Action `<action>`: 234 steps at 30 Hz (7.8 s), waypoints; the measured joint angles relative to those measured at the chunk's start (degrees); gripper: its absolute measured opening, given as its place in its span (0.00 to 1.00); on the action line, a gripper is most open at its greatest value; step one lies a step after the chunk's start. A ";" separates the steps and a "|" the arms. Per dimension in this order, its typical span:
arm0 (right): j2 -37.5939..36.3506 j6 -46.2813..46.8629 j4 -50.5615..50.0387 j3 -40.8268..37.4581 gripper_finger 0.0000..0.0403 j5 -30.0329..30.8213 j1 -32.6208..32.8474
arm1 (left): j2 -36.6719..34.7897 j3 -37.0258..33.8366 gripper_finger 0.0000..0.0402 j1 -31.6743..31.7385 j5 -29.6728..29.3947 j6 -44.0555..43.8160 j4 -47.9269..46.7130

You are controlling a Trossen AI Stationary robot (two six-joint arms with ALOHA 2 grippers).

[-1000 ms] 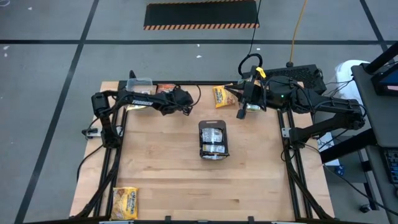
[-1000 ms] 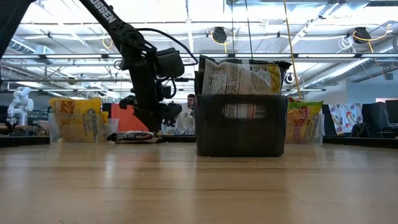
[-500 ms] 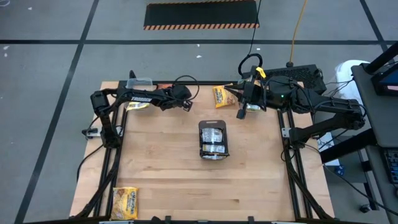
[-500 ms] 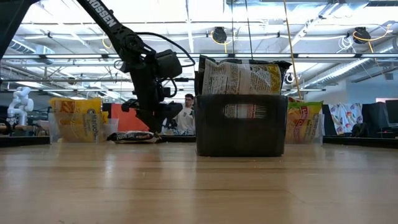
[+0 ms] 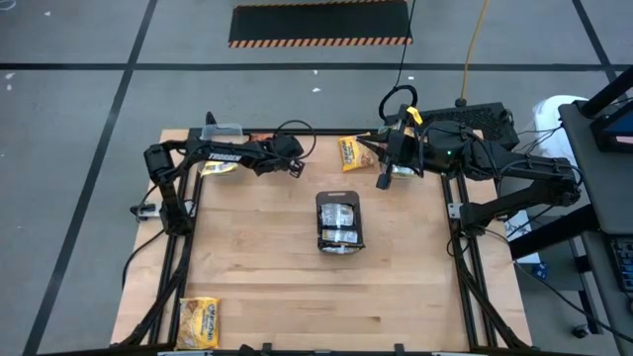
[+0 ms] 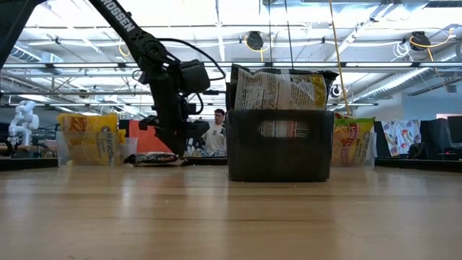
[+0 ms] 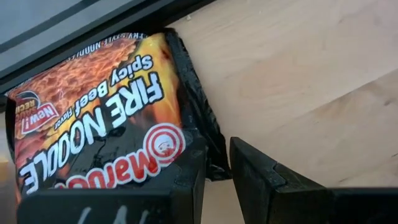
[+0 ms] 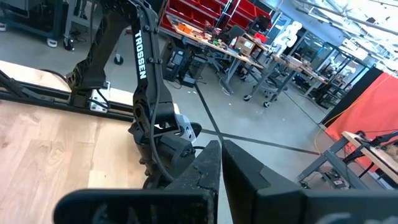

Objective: Sort Maruchan noodles
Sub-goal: Put the black noodle pack into the black bin

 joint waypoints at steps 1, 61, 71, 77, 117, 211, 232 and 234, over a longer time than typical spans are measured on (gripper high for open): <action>-0.01 -0.23 0.01 0.00 0.03 -0.01 0.00 | 0.00 0.00 0.20 0.00 0.01 -0.01 -0.16; 0.01 -1.64 1.77 0.00 0.03 -0.02 0.00 | 5.10 0.22 0.20 1.27 2.02 0.34 0.32; 0.01 -2.24 2.14 0.00 0.03 -0.02 -0.02 | 5.35 0.13 0.20 1.03 0.28 3.19 1.11; 0.01 -3.08 2.23 0.00 0.03 -0.02 -0.01 | 5.40 0.11 0.20 1.05 0.01 2.69 1.11; 0.01 -2.65 4.58 0.02 0.03 -0.04 -0.02 | -20.42 0.04 0.00 0.61 3.54 4.64 -13.98; 1.22 7.50 -10.62 0.00 0.03 -11.19 -8.78 | -34.84 0.07 0.00 -16.79 34.19 7.28 6.34; 6.45 8.52 -14.72 -0.03 0.17 -19.52 -9.77 | -25.13 19.10 0.00 -17.60 37.54 15.31 -3.37; 6.93 5.81 -14.37 -0.04 0.22 -19.27 -9.77 | -22.98 22.85 0.00 -18.31 37.54 16.99 -6.74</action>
